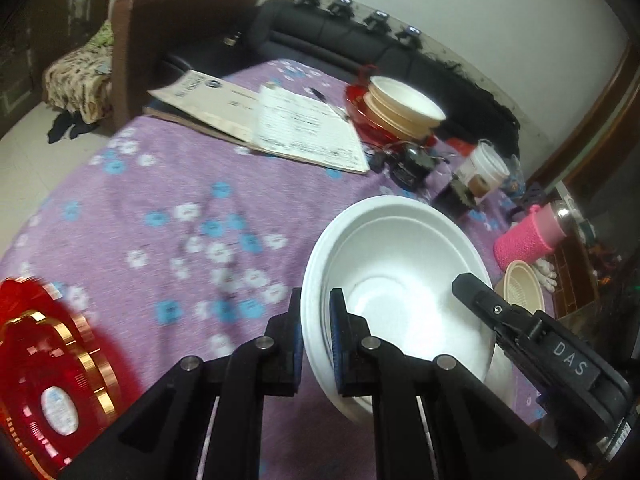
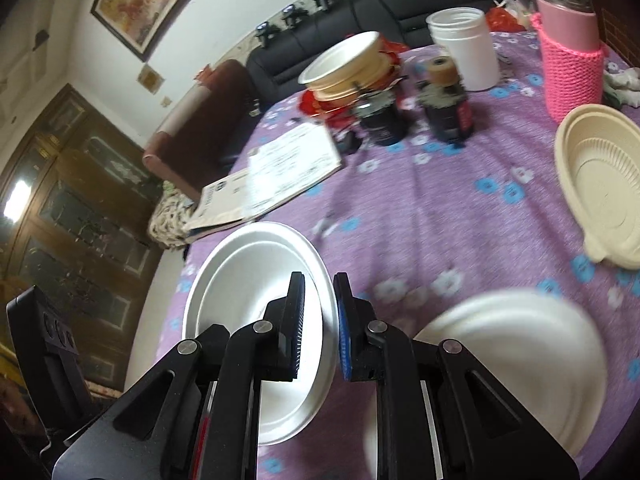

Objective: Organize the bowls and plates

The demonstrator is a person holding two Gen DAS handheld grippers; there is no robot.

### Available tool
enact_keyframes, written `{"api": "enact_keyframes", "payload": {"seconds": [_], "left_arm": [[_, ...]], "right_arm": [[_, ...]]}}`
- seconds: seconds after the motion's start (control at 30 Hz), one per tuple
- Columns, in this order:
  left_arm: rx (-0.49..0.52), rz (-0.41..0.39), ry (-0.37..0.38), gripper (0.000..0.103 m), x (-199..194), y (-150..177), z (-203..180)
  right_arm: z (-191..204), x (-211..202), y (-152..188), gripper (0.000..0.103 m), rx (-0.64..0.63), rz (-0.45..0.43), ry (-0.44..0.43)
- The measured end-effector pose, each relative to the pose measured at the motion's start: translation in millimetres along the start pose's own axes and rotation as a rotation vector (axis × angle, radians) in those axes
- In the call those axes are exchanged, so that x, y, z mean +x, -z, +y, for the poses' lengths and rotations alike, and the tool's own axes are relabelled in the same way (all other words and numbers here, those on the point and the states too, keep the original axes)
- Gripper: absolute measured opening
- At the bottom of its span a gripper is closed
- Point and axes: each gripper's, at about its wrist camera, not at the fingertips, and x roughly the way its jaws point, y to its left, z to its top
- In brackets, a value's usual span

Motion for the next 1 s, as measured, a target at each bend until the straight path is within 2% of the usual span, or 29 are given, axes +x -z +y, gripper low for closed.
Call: {"api": "enact_keyframes", "payload": {"seconds": [0.27, 0.37, 0.5, 0.67, 0.87, 1.0], "left_arm": [[-0.048, -0.029, -0.075, 0.010, -58.0, 24.7, 65.0], [-0.042, -0.055, -0.124, 0.010, -82.1, 32.8, 86.9], [-0.045, -0.089, -0.205, 0.010, -109.4, 46.5, 117.8], [-0.080, -0.078, -0.267, 0.010, -111.6, 60.3, 155.7], [-0.124, -0.022, -0.287, 0.012, -94.8, 67.7, 186.5], [-0.144, -0.029, -0.351, 0.014, -91.9, 71.6, 201.0]], "right_arm": [[60.8, -8.4, 52.2, 0.014, -0.065, 0.032, -0.113], [88.5, -8.5, 77.8, 0.014, -0.096, 0.053, -0.162], [121.7, -2.7, 110.5, 0.014, -0.158, 0.077, -0.180], [154.3, 22.1, 147.9, 0.015, -0.243, 0.134, -0.149], [175.0, 48.1, 178.4, 0.015, -0.359, 0.138, -0.040], [180.7, 60.5, 189.9, 0.015, -0.423, 0.138, 0.001]]}}
